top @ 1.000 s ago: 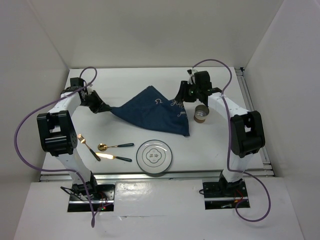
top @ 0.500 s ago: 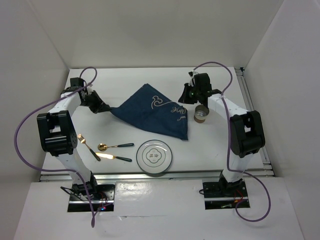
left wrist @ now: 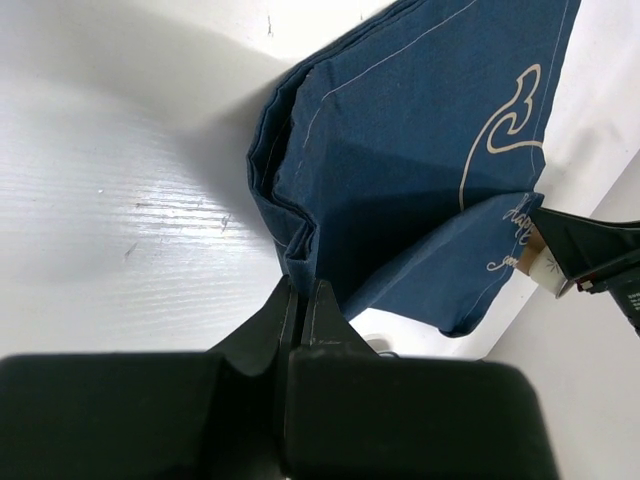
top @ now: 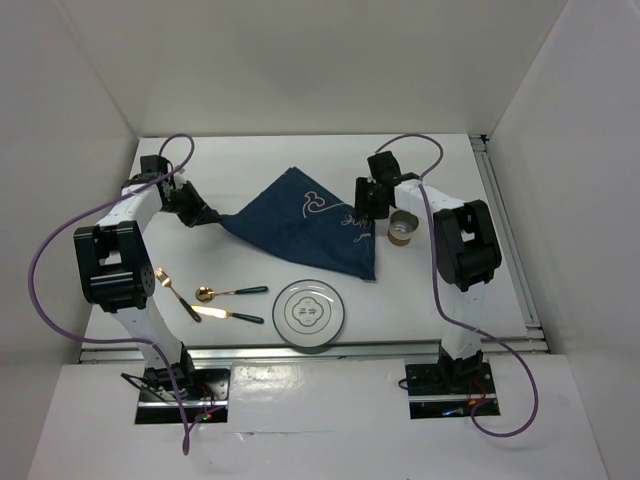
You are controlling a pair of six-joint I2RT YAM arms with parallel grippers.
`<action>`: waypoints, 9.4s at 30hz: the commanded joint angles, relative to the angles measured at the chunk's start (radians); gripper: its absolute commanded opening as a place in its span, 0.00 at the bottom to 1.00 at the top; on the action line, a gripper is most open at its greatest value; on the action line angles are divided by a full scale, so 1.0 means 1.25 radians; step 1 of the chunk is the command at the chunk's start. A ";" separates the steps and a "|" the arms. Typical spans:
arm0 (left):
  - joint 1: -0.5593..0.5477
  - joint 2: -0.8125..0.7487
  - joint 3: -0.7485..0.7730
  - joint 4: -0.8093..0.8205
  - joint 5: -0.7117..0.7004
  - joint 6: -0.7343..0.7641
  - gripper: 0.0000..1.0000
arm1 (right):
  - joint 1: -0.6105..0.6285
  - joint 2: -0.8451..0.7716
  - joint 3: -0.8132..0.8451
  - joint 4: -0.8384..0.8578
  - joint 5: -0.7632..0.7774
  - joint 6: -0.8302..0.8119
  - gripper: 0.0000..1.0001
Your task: Set the dinner table for one person
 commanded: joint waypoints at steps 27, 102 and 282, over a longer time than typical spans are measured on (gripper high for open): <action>0.006 0.011 0.051 -0.031 -0.010 0.037 0.00 | 0.006 -0.102 0.026 0.004 0.033 0.004 0.00; 0.058 -0.139 0.043 -0.139 0.005 0.084 0.07 | 0.037 -0.356 -0.093 0.018 -0.038 0.085 0.12; -0.571 -0.507 -0.277 0.028 -0.079 -0.018 0.00 | -0.069 -0.408 0.029 -0.264 0.211 0.105 0.97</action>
